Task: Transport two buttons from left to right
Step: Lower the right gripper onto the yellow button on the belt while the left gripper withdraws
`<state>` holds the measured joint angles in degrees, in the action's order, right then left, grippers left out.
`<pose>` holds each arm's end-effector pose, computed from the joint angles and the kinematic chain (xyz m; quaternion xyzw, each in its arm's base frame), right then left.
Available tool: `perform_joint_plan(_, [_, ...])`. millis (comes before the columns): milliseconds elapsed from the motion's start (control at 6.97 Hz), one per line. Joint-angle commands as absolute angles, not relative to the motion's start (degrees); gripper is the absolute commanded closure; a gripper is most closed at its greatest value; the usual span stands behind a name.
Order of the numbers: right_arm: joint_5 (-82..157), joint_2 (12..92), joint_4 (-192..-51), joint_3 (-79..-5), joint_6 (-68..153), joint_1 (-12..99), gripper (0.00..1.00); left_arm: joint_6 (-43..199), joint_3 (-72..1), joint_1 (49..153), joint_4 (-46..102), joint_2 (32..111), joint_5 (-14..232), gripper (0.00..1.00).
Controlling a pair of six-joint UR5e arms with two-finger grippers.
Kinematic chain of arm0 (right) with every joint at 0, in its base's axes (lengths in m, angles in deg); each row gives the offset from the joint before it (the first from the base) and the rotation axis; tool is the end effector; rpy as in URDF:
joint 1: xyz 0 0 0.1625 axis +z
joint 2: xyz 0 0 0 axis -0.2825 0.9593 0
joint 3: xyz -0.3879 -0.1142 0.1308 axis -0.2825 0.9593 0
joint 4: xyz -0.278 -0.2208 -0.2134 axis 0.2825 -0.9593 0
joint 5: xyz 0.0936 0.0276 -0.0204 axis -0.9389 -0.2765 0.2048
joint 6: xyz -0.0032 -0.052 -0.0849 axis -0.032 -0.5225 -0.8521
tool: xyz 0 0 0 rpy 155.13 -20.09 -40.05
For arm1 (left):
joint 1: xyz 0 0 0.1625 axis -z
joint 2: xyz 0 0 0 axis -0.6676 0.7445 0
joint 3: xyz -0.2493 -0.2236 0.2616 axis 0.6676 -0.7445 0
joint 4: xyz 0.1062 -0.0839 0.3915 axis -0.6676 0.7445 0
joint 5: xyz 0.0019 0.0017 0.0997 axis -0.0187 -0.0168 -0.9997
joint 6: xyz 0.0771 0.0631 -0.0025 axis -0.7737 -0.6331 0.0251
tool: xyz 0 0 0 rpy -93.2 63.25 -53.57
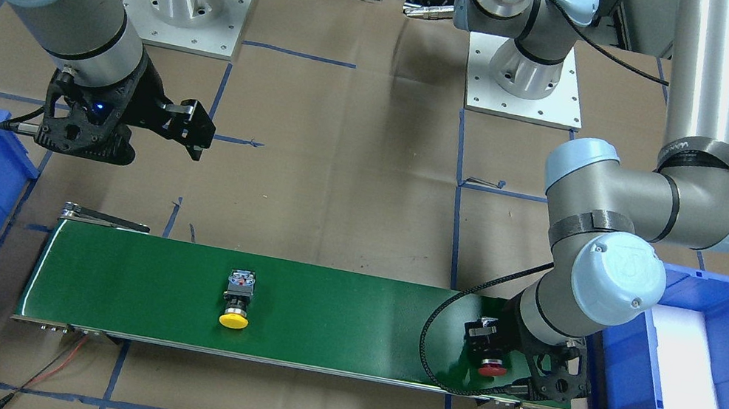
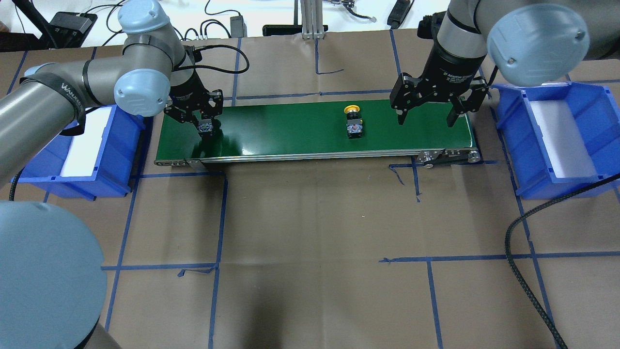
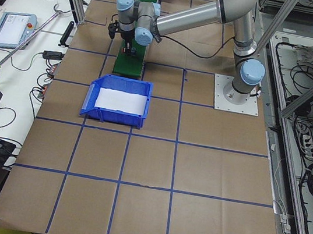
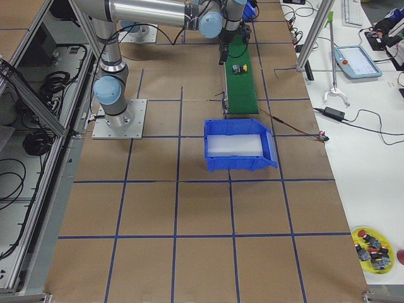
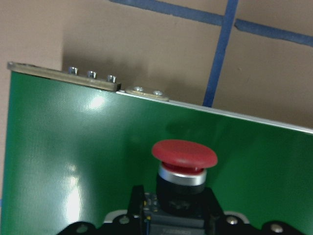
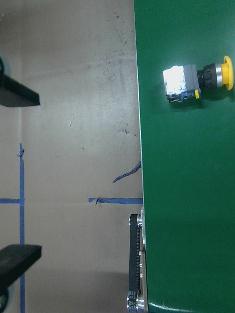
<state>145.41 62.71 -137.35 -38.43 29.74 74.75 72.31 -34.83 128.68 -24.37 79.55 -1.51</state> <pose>0.1531 -0.5416 0.4126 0.0255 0.9971 0.0590 0.0420 -0.0993 -0.6473 0.2545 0.1060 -0.9942 -0.0131 0.0088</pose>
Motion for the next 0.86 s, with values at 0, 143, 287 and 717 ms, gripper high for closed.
perform_joint_plan(0, [145.42,61.71,-137.68,-37.80,29.73,74.73,0.00,74.07,-35.60,128.72,-26.19,78.90,-1.19,0.00])
perform_joint_plan(143, [145.42,60.58,-139.33,-38.06,29.73,74.73,0.00,74.08,-34.90,128.81,-25.94,78.55,-1.36,0.00])
perform_joint_plan(287, [145.42,58.74,-144.57,-38.50,29.73,74.65,0.00,73.64,-34.28,128.72,-24.98,76.54,-1.45,0.00])
perform_joint_plan(717, [144.98,50.14,-161.27,-38.59,29.90,74.73,0.00,73.02,-29.64,128.63,-8.94,67.93,-1.45,0.00])
